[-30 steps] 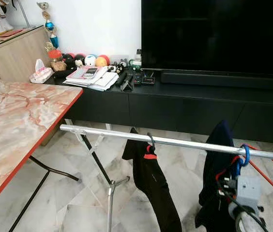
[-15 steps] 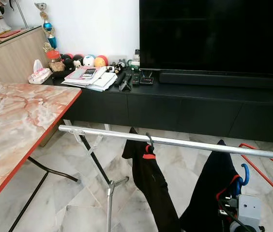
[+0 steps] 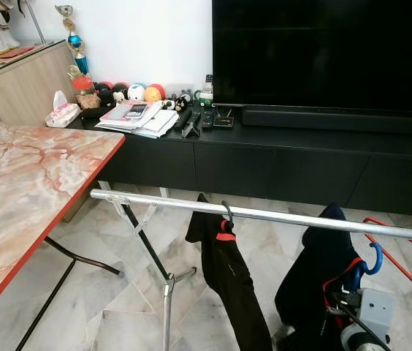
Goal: Hang hanger
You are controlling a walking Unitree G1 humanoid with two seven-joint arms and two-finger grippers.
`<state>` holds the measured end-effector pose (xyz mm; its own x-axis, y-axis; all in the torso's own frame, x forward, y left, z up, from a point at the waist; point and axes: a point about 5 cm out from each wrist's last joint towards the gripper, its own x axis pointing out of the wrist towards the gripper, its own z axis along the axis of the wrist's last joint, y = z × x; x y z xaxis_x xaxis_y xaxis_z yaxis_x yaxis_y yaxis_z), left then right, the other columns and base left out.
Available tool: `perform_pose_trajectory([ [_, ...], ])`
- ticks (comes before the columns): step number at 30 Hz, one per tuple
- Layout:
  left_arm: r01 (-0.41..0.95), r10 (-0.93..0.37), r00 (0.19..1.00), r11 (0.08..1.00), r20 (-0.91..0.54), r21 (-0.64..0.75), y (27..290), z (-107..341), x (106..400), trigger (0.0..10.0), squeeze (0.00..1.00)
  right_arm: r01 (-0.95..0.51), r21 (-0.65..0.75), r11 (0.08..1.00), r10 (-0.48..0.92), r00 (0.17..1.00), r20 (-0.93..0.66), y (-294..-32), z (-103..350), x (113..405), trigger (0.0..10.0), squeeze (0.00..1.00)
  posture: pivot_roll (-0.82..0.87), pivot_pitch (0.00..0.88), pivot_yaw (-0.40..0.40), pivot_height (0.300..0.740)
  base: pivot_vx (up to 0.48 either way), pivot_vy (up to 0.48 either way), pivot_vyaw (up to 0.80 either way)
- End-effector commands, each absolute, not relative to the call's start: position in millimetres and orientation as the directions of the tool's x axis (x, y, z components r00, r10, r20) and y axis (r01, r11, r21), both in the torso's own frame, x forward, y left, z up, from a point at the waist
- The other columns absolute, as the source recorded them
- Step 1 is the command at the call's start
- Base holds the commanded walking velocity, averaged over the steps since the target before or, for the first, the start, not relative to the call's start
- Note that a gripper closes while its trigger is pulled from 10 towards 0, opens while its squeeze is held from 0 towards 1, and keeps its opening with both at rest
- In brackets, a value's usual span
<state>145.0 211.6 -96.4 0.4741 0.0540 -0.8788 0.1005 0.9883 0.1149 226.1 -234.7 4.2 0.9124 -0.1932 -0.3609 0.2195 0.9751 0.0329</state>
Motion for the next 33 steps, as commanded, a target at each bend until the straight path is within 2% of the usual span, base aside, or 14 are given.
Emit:
perform_pose_trajectory([
  [1, 0.078, 0.067, 0.473, 0.99, -0.878, 0.118, 215, -96, 143, 10.0, 0.0, 0.191, 0.025, 0.981, -0.173, 0.932, -0.318, -233, 11, 233, 10.0, 0.0, 0.0, 0.0, 0.039, 0.74, 0.0, 0.0, 0.0],
  [6, 0.067, 0.065, 0.473, 0.992, -0.879, 0.109, 214, -97, 143, 10.0, 0.0, 0.174, 0.025, 0.984, -0.157, 0.936, -0.316, -229, 11, 237, 10.0, 0.0, 0.01, 0.0, 0.035, 0.74, 0.0, 0.0, 0.0],
  [33, 0.059, 0.065, 0.476, 0.993, -0.877, 0.106, 214, -96, 146, 10.0, 0.0, 0.218, 0.043, 0.975, -0.194, 0.931, -0.31, -232, 13, 246, 10.0, 0.0, 0.01, 0.0, 0.039, 0.74, -0.25, 0.0, 0.0],
])
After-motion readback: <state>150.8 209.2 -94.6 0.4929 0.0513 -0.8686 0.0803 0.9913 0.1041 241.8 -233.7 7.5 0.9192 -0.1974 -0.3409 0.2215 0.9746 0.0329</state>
